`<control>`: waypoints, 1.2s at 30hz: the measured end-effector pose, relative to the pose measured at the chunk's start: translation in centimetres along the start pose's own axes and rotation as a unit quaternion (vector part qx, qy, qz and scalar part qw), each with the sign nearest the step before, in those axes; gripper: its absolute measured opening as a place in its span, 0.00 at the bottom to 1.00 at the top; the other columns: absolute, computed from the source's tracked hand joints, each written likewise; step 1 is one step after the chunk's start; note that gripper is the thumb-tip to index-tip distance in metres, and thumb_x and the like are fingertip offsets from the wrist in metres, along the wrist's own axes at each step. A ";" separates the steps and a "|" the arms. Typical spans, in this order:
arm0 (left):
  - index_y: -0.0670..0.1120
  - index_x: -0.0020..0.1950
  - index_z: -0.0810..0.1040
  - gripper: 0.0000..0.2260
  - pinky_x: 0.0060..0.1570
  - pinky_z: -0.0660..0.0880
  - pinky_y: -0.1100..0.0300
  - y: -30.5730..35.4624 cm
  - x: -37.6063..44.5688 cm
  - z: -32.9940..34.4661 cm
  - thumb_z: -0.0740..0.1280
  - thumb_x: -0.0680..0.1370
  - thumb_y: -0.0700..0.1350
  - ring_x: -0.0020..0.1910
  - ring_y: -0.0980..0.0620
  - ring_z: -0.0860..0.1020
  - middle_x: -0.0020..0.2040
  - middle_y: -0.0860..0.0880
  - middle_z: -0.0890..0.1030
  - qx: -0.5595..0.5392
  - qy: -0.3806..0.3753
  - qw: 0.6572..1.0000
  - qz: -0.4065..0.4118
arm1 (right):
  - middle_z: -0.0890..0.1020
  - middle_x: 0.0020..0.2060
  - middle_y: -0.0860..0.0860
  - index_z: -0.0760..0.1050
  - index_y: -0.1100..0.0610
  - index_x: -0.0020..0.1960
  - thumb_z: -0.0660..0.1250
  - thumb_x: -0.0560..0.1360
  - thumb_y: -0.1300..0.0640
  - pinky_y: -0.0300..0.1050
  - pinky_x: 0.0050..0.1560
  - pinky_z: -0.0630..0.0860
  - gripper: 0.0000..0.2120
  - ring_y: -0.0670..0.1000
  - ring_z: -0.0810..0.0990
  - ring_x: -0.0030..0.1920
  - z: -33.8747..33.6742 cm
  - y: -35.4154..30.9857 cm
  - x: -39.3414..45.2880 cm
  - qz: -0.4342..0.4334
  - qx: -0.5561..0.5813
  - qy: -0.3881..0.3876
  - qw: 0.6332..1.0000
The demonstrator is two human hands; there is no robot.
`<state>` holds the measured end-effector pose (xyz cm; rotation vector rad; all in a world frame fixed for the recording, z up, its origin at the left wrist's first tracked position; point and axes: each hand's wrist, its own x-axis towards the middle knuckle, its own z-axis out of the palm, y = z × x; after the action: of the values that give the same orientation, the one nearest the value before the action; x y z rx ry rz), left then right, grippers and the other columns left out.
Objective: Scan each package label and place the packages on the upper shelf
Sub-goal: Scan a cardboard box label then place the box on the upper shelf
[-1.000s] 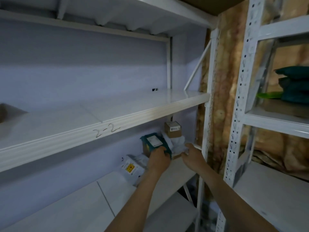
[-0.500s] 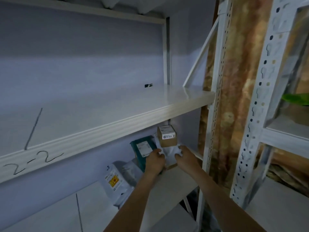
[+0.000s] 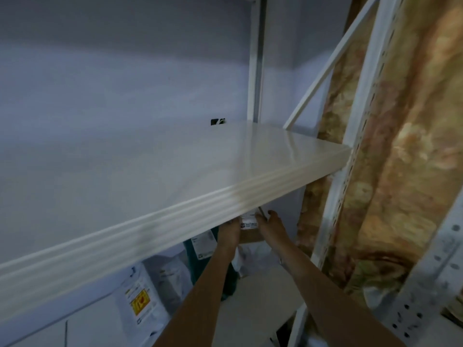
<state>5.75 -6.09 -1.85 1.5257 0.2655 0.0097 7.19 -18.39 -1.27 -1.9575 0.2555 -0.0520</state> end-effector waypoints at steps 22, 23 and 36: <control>0.46 0.55 0.81 0.21 0.37 0.80 0.59 -2.2 -8.7 -4.2 0.59 0.80 0.61 0.40 0.48 0.85 0.46 0.45 0.87 -0.128 0.095 0.987 -0.019 | 0.85 0.51 0.59 0.77 0.60 0.61 0.54 0.85 0.45 0.45 0.38 0.82 0.22 0.58 0.85 0.47 3.9 1.6 -6.9 -0.032 0.309 -0.211 0.927; 0.46 0.52 0.82 0.23 0.40 0.80 0.58 -2.6 -9.5 -5.2 0.58 0.80 0.62 0.41 0.47 0.85 0.45 0.44 0.87 -0.127 0.103 0.986 -0.022 | 0.85 0.53 0.60 0.77 0.62 0.62 0.54 0.85 0.45 0.45 0.39 0.82 0.23 0.56 0.86 0.46 4.6 1.9 -7.8 -0.030 0.315 -0.223 0.922; 0.47 0.59 0.82 0.27 0.45 0.81 0.56 -4.3 -25.5 -23.6 0.50 0.82 0.63 0.50 0.45 0.85 0.52 0.44 0.86 -0.121 0.215 0.969 0.004 | 0.88 0.44 0.52 0.85 0.51 0.47 0.57 0.79 0.35 0.43 0.32 0.81 0.25 0.50 0.88 0.38 17.1 -1.5 -26.8 0.032 0.263 -0.393 0.881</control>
<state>-23.90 12.55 -2.39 1.2684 0.5828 0.3710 -16.07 3.11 -4.44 -1.2889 -0.2207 0.6460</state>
